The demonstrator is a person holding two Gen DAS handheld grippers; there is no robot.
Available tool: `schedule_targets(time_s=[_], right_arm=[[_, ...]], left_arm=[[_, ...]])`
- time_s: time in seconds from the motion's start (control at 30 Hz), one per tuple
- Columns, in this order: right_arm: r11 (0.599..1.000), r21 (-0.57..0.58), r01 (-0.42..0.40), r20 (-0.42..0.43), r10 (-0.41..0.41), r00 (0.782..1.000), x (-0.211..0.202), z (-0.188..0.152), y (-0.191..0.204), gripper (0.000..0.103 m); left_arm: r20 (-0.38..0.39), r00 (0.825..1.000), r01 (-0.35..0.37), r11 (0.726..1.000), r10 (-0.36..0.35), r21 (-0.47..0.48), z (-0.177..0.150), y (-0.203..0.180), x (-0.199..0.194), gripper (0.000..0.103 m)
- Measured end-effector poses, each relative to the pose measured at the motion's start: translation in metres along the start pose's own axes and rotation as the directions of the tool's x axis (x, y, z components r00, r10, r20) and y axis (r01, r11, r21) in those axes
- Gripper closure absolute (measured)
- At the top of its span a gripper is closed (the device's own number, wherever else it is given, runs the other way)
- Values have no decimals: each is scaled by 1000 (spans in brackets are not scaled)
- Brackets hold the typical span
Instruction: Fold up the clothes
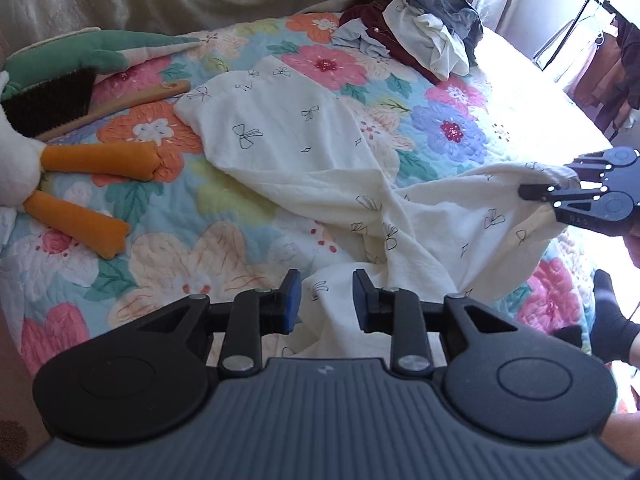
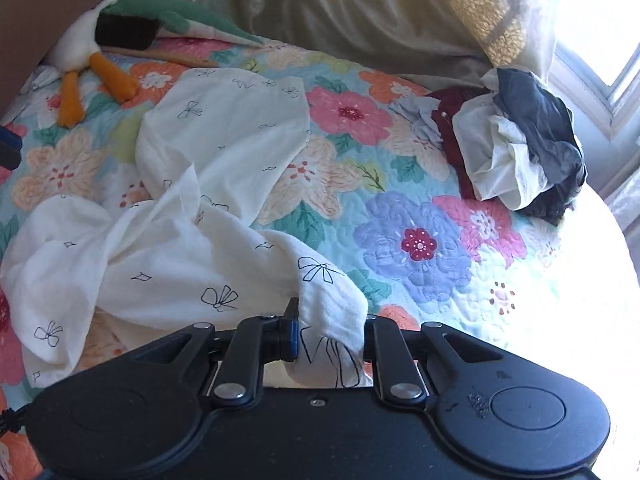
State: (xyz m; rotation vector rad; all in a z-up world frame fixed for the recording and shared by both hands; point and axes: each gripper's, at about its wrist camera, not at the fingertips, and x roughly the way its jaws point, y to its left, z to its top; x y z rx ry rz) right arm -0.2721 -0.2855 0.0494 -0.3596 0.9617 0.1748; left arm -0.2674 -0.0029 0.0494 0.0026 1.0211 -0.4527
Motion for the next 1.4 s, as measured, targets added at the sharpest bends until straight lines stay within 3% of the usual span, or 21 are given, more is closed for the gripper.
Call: schedule_targets(time_s=[0.17, 0.23, 0.3, 0.37, 0.4, 0.67, 0.73, 0.77, 0.83, 0.97, 1.07, 1.17, 1.2, 1.23, 1.27, 1.3, 1.33, 1.4], right_arm=[[995, 74, -59, -10, 60, 998, 12, -7, -6, 80], [995, 76, -63, -8, 63, 998, 13, -12, -8, 79], [995, 83, -57, -10, 58, 998, 14, -18, -12, 74], [994, 104, -24, -31, 28, 999, 14, -24, -19, 56], [991, 128, -30, -42, 35, 998, 14, -27, -21, 52], [936, 332, -117, -99, 158, 982, 11, -47, -42, 51], [914, 382, -135, -109, 190, 976, 10, -52, -47, 50], [896, 405, -181, -132, 253, 958, 15, -56, -42, 48], [846, 454, -280, -179, 395, 901, 28, -63, -29, 46], [799, 483, -359, -239, 514, 824, 51, -83, -7, 45], [734, 565, -377, -207, 569, 796, 67, -100, -12, 45], [663, 643, -383, -105, 572, 814, 77, -110, -31, 44], [648, 660, -381, -77, 563, 823, 80, -112, -37, 43], [645, 668, -372, -76, 556, 828, 84, -114, -38, 43], [645, 674, -360, -80, 548, 832, 88, -116, -39, 47], [686, 639, -348, -111, 530, 841, 89, -113, -34, 57], [733, 592, -334, -146, 506, 850, 89, -109, -28, 78], [791, 510, -339, -140, 465, 874, 80, -98, -19, 93]], left_arm=[[-24, 999, 41, 999, -40, 24, 6, -20, 26, 62], [-45, 995, 90, 995, -88, 46, 0, -30, 33, 55], [-57, 990, 131, 990, -127, 58, -7, -36, 37, 47], [-60, 985, 166, 984, -163, 62, -14, -39, 40, 47], [-57, 982, 182, 981, -178, 63, -17, -40, 40, 46], [-53, 983, 181, 978, -176, 107, -33, -28, 33, 46], [-43, 980, 196, 974, -192, 113, -34, -25, 26, 42], [-38, 979, 203, 972, -200, 117, -36, -24, 21, 39], [-34, 981, 196, 969, -194, 150, -42, -26, 15, 32], [-59, 983, 185, 947, -176, 264, -52, -45, 17, 32], [-87, 978, 207, 934, -190, 292, -57, -57, 33, 26], [-117, 978, 201, 935, -174, 291, -60, -63, 54, 24], [-124, 978, 198, 938, -169, 285, -61, -63, 60, 31], [-132, 975, 212, 935, -181, 284, -61, -63, 64, 74], [-140, 974, 210, 933, -175, 291, -60, -64, 66, 102], [-146, 974, 208, 932, -171, 298, -59, -65, 68, 101], [-130, 974, 216, 933, -186, 289, -55, -63, 64, 101], [-97, 972, 234, 934, -215, 269, -48, -58, 54, 101]])
